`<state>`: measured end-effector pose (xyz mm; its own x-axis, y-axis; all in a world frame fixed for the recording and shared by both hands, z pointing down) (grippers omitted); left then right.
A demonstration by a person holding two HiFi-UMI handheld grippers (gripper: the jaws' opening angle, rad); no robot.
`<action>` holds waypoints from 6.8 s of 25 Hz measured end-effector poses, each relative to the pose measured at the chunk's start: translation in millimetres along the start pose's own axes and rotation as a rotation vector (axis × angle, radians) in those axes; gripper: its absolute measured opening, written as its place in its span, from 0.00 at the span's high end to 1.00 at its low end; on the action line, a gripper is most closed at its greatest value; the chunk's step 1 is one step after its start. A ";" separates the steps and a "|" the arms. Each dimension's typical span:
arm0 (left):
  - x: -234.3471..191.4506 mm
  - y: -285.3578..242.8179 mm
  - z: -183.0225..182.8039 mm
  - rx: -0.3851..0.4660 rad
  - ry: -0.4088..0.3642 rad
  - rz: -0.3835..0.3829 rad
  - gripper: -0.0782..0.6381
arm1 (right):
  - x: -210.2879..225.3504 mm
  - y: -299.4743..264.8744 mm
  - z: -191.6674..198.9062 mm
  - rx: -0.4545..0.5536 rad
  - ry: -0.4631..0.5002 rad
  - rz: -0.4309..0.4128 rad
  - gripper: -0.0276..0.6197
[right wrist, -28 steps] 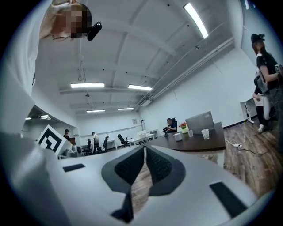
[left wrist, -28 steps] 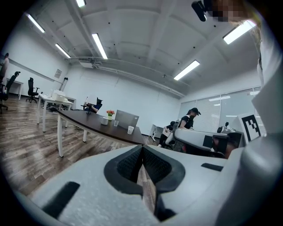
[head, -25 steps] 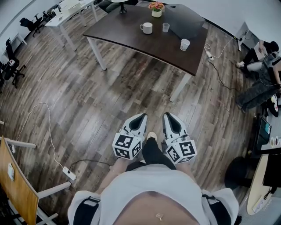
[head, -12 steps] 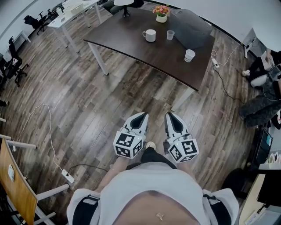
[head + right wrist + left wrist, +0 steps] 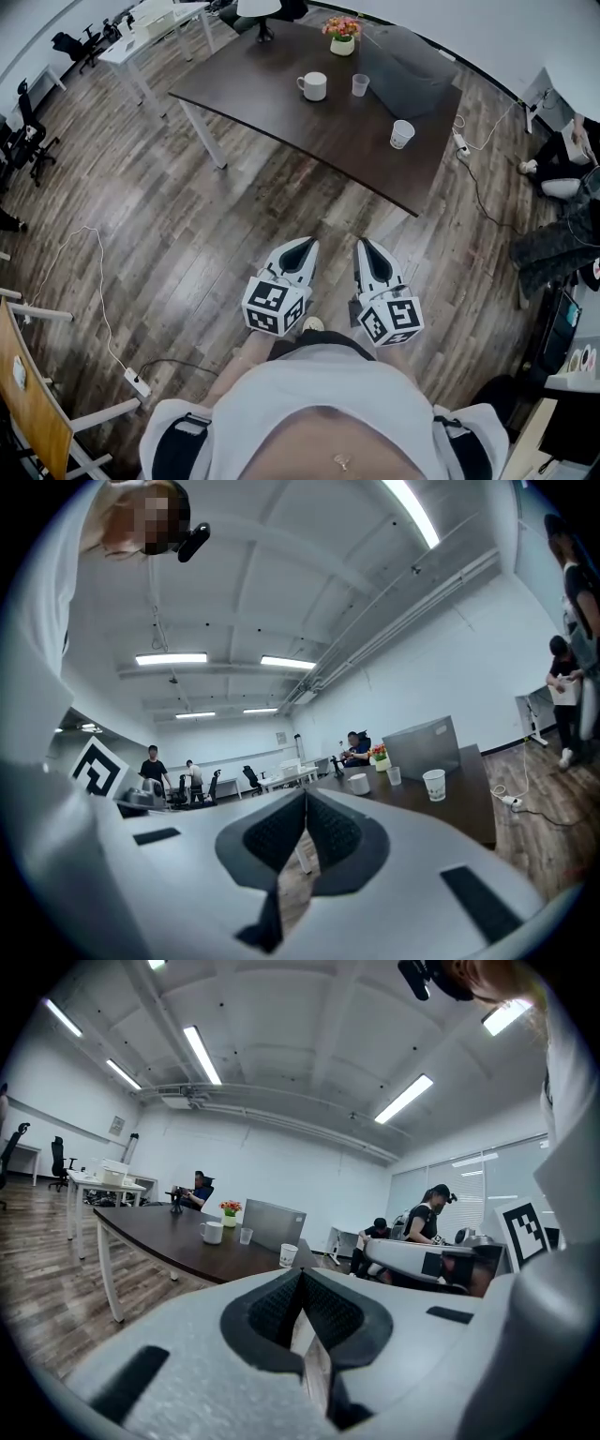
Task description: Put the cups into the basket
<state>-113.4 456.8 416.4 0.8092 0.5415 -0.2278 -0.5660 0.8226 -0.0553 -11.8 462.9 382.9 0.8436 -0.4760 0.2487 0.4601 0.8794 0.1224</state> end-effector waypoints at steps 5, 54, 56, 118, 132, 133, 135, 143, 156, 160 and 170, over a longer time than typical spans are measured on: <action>-5.4 -17.0 1.6 -0.001 0.004 -0.019 0.88 | 13.0 -15.0 0.7 -0.003 -0.007 -0.023 0.94; -206.5 -336.3 -58.5 -0.059 0.023 0.189 0.88 | 179.6 -326.3 8.1 -0.013 0.005 0.163 0.94; -209.5 -346.1 -58.8 -0.059 0.022 0.203 0.88 | 185.3 -331.4 9.2 -0.014 0.008 0.174 0.94; -96.9 -478.7 39.0 -0.344 0.055 0.410 0.88 | 376.3 -283.3 90.3 -0.633 0.151 0.245 0.37; -104.4 -488.3 42.7 -0.346 0.044 0.353 0.88 | 383.5 -281.7 110.7 -0.698 0.103 0.223 0.38; -105.4 -488.5 42.8 -0.344 0.043 0.348 0.88 | 383.6 -281.8 112.9 -0.705 0.104 0.217 0.38; -106.9 -488.2 42.3 -0.340 0.045 0.338 0.88 | 382.0 -283.5 113.9 -0.713 0.111 0.200 0.38; -108.7 -484.0 36.6 -0.334 0.046 0.333 0.88 | 382.7 -281.9 116.7 -0.733 0.116 0.173 0.38; -115.0 -502.5 -2.5 -0.297 0.004 0.421 0.88 | 373.3 -305.3 65.6 -0.695 0.151 0.183 0.38; -117.7 -505.9 -17.5 -0.278 -0.010 0.437 0.88 | 367.8 -316.6 44.4 -0.668 0.150 0.178 0.38; -119.4 -509.4 -53.0 -0.249 -0.042 0.507 0.88 | 339.3 -333.6 1.4 -0.723 0.239 0.066 0.38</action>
<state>69.9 -36.1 420.3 0.4292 0.8688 -0.2468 -0.9014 0.3947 -0.1781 120.5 8.1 427.8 0.8747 -0.4847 0.0092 0.4042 0.7187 -0.5658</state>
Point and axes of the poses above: the fingertips, and each gripper's own axes: y backward along the fingers, x to its right, z out of its underside, the point moved 1 cm from there along y, backward along the fingers, and after that the axes turned 8 degrees about x, right-handed, at the moved point
